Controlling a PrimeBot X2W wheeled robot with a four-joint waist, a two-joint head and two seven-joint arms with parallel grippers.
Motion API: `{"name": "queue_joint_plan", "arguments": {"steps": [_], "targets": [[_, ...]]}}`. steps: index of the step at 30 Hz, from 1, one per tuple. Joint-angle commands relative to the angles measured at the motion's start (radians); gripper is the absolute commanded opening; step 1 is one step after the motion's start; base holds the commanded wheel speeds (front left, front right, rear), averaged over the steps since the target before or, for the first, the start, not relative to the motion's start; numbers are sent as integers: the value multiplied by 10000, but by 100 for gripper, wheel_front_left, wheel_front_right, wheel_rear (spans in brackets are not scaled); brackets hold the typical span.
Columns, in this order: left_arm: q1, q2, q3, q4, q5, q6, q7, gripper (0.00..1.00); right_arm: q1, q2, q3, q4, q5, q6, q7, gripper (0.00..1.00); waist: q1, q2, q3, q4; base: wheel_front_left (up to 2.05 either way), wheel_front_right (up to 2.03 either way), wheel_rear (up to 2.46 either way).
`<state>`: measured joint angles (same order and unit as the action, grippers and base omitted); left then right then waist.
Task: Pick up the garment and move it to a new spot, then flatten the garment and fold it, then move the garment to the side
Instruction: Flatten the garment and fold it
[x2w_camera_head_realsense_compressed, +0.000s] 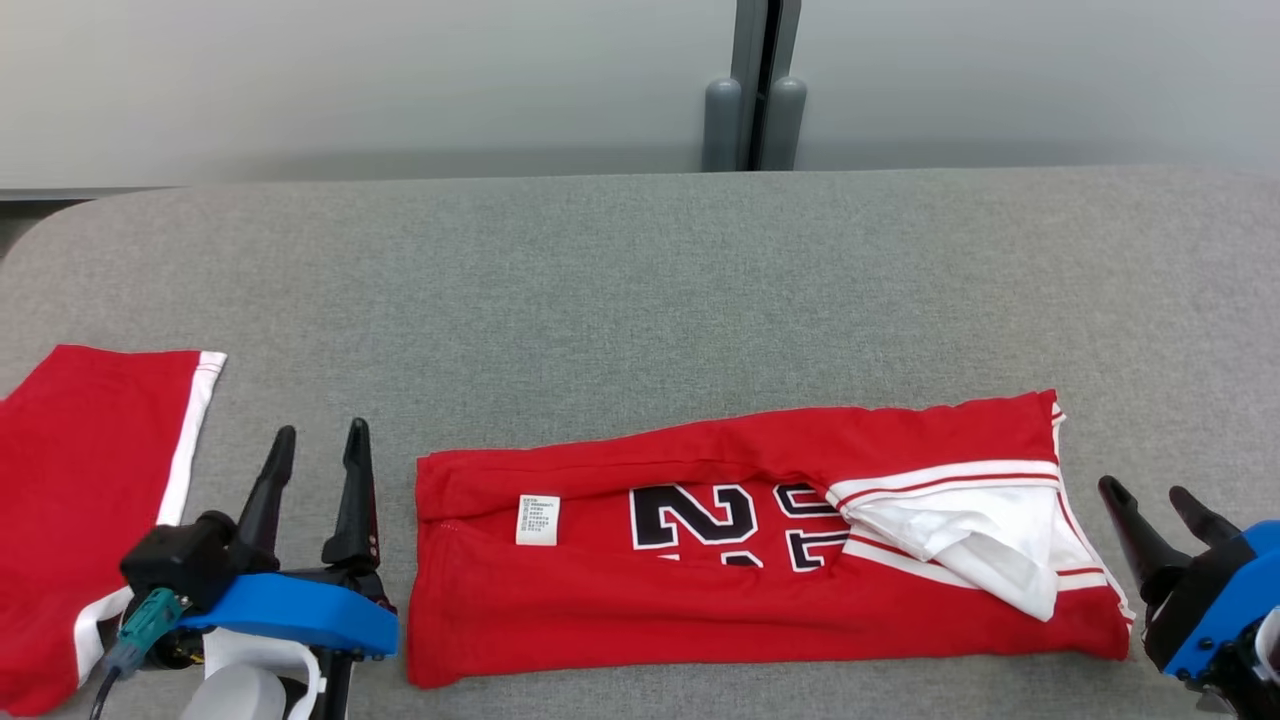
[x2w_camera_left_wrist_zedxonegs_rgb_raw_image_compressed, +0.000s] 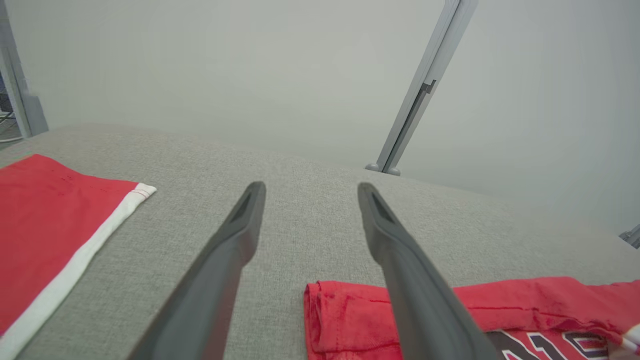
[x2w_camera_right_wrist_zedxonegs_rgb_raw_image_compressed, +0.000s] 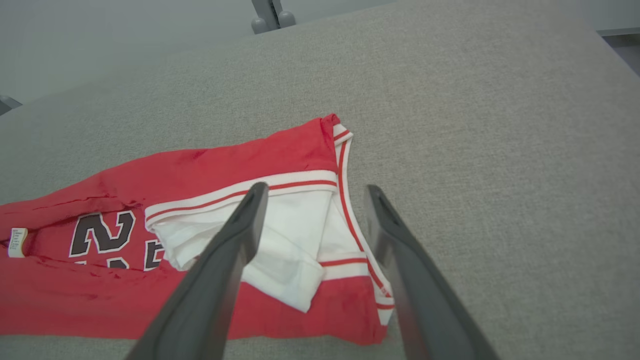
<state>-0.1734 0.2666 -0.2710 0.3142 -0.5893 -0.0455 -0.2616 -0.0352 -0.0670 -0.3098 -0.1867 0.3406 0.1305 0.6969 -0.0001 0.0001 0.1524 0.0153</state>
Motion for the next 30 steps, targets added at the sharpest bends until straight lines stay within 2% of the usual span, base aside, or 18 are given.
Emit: {"name": "queue_joint_plan", "arguments": {"steps": [1,6,13,21,30], "targets": [[115,-191,306,-131,201,-36,-40,100,-133,75,-25,238,-162,5,-199,100,1,-1,-101,64,0,0,0],[396,-730,1192,-445,1057,-194,-41,100,-468,140,-125,1309,-526,5,-851,100,1,-1,-206,125,0,0,0],[582,-905,1395,-333,1977,-529,-41,100,-1307,160,-103,2978,-995,5,-1288,100,1,-1,-211,96,0,0,0],[573,-1030,1420,-15,2307,-748,-42,100,-2483,159,-165,5436,-1382,5,-1331,100,1,-1,-144,224,0,0,0],[348,-1021,1348,246,2240,-830,-42,100,-3183,177,-356,7321,-2082,5,-1556,100,1,-1,-59,462,0,0,0]]}}
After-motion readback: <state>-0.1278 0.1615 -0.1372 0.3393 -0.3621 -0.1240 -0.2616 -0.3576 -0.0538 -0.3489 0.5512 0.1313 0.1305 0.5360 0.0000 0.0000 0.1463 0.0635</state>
